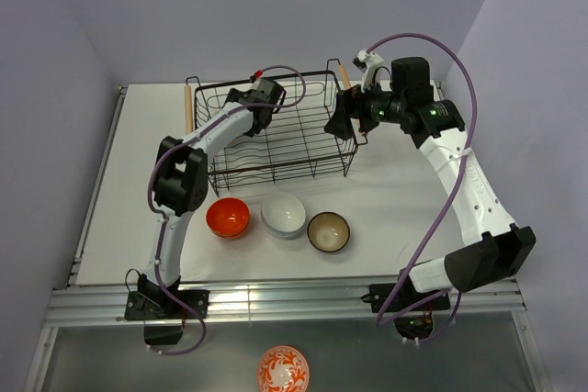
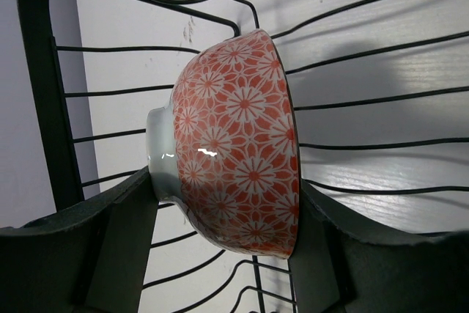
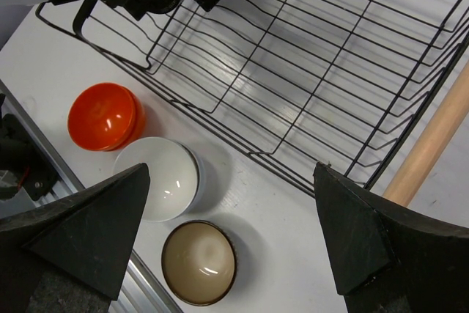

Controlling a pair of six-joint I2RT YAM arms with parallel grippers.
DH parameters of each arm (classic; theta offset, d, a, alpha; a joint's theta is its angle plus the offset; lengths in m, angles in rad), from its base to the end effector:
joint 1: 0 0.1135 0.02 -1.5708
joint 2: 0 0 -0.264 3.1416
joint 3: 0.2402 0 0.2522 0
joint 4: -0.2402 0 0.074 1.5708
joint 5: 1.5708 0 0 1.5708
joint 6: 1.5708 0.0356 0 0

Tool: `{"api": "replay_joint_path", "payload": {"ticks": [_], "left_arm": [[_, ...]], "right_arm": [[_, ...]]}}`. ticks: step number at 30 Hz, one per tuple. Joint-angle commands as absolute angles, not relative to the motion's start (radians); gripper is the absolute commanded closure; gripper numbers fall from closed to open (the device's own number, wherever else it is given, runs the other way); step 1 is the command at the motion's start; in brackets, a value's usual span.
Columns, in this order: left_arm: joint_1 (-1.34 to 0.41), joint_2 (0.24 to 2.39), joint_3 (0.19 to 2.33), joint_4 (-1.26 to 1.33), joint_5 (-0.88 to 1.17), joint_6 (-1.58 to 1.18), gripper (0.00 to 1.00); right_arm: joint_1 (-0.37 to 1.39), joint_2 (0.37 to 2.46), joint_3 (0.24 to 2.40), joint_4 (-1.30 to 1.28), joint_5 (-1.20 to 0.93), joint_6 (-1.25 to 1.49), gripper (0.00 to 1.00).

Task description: Load the bowls into the dish rack

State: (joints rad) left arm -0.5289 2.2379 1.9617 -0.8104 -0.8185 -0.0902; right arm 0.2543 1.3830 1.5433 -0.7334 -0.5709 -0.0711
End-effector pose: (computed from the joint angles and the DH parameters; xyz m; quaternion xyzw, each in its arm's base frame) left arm 0.4285 -0.2203 0.2248 0.1007 0.8901 0.3009 0.3272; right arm 0.2761 0.0916 0.4148 -0.2694 0.8097 0.2882 0.4345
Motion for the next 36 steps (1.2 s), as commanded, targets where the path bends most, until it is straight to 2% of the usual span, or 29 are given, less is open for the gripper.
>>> {"api": "replay_joint_path", "payload": {"ticks": [1, 7, 11, 19, 22, 26, 29, 31, 36], "left_arm": [[-0.520, 2.212, 1.974, -0.755, -0.890, -0.069, 0.87], [-0.511, 2.229, 1.967, -0.753, -0.888, -0.063, 0.86], [-0.506, 2.238, 1.967, -0.753, -0.877, -0.064, 0.80], [-0.494, 2.256, 1.968, -0.755, -0.861, -0.061, 0.77], [-0.488, 2.264, 1.971, -0.761, -0.841, -0.066, 0.68], [-0.485, 2.267, 1.976, -0.772, -0.812, -0.071, 0.43], [-0.485, 2.267, 1.983, -0.781, -0.789, -0.077, 0.29], [-0.483, 2.269, 1.991, -0.790, -0.769, -0.078, 0.22], [-0.485, 2.267, 2.009, -0.818, -0.713, -0.089, 0.13]], "right_arm": [[0.245, 1.358, 1.543, -0.716, -0.592, -0.074, 0.00], [0.247, 1.356, 1.548, -0.729, -0.584, -0.086, 0.00], [0.245, 1.361, 1.549, -0.733, -0.587, -0.087, 0.00], [0.245, 1.374, 1.565, -0.741, -0.598, -0.086, 0.00], [0.247, 1.379, 1.563, -0.742, -0.598, -0.086, 0.00], [0.247, 1.379, 1.566, -0.744, -0.600, -0.087, 0.00], [0.247, 1.378, 1.568, -0.746, -0.601, -0.089, 0.00], [0.247, 1.379, 1.568, -0.747, -0.601, -0.089, 0.00], [0.245, 1.378, 1.563, -0.749, -0.603, -0.094, 0.00]]}}
